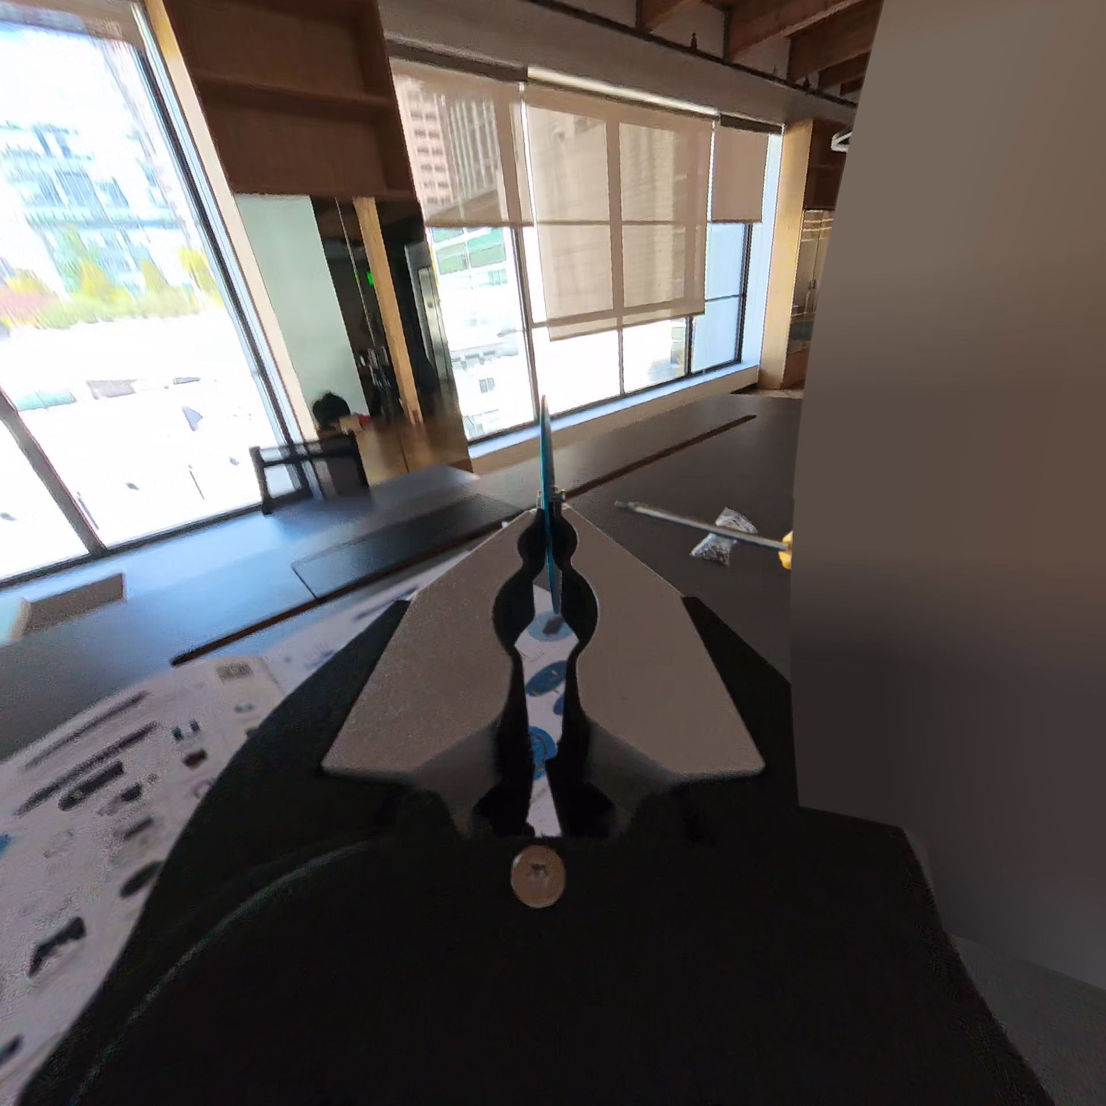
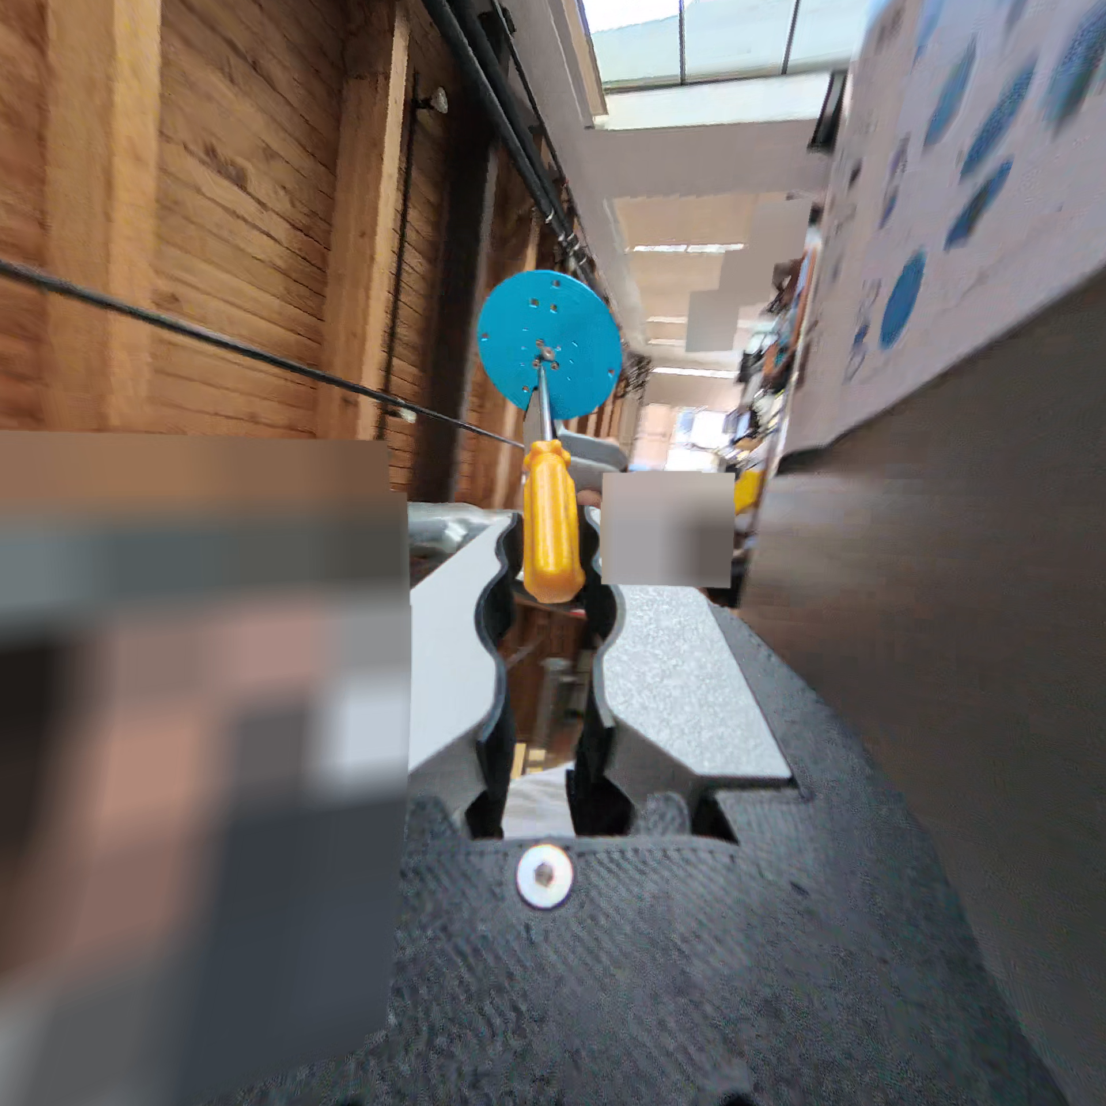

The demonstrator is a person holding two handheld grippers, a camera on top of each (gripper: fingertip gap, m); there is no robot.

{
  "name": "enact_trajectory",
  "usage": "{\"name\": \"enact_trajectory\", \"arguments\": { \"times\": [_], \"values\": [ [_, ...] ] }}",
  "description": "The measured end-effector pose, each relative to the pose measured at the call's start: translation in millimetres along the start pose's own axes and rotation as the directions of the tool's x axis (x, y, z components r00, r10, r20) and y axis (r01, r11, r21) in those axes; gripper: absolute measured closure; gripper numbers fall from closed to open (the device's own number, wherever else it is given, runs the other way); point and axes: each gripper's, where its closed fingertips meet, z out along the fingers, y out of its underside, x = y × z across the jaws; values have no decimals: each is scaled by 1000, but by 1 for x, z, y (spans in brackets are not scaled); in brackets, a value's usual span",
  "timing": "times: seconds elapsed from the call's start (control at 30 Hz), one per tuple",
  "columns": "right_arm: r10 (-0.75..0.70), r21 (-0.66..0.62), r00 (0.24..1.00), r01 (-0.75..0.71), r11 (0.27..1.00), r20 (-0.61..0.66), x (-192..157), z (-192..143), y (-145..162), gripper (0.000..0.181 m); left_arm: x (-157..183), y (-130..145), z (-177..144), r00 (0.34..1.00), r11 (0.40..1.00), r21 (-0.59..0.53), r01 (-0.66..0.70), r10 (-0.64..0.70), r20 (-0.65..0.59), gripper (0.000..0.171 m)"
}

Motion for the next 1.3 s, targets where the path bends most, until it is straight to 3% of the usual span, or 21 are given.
{"name": "enact_trajectory", "arguments": {
  "times": [0.03, 0.07, 0.1, 0.13, 0.2, 0.3, 0.37, 0.43, 0.5, 0.77, 0.87, 1.03, 1.1, 1.13, 1.23, 1.3],
  "values": [
    [-189, -1, 981, 189, 982, -32, -2, -3, -10, 164, -3, 9, 3, 997, 995, -53, 80, -81, -13, 171],
    [-395, -8, 915, 396, 918, -76, -6, -6, -19, 164, -5, 19, 6, 987, 982, -105, 154, -157, -24, 171],
    [-603, -45, 787, 603, 797, -129, -11, -7, -27, 164, -7, 30, 9, 975, 964, -156, 213, -219, -25, 171],
    [-773, -116, 607, 767, 631, -187, -12, -8, -33, 164, -10, 44, 11, 965, 943, -217, 253, -262, -17, 171],
    [-947, -262, 264, 915, 307, -185, -16, -4, -35, 164, -15, 66, 15, 955, 911, -298, 287, -297, 12, 171],
    [-984, -447, -155, 889, -100, -87, 2, 0, -23, 165, -18, 88, 18, 970, 895, -376, 239, -242, 41, 171],
    [-901, -523, -434, 769, -367, -6, 15, 0, -21, 165, -15, 93, 18, 976, 890, -404, 212, -217, 34, 171],
    [-798, -552, -600, 649, -523, 50, 24, 0, -20, 165, -11, 98, 18, 980, 883, -428, 193, -199, 31, 171],
    [-703, -583, -706, 535, -611, 88, 35, -4, -25, 164, -8, 104, 18, 981, 869, -460, 182, -191, 26, 171],
    [-603, -599, -780, 406, -691, 168, 53, -4, -19, 164, 0, 110, 17, 974, 845, -496, 199, -225, 7, 171],
    [-637, -607, -754, 435, -665, 157, 55, -6, -20, 164, -1, 112, 16, 970, 834, -510, 212, -243, 5, 171],
    [-751, -609, -651, 553, -569, 111, 51, -9, -25, 164, -3, 108, 14, 949, 818, -505, 275, -317, 4, 171],
    [-822, -636, -561, 599, -487, 101, 57, -12, -25, 164, -5, 106, 14, 950, 821, -500, 275, -314, 8, 171],
    [-880, -649, -464, 639, -412, 103, 61, -14, -21, 164, -7, 105, 13, 953, 826, -495, 269, -304, 12, 171],
    [-990, -663, -141, 743, -90, -23, 68, -20, -23, 164, -9, 101, 12, 958, 834, -489, 258, -288, 14, 171],
    [-999, -683, -11, 730, 19, -39, 75, -25, -21, 164, -9, 100, 11, 959, 834, -490, 254, -284, 13, 171]
  ]
}}
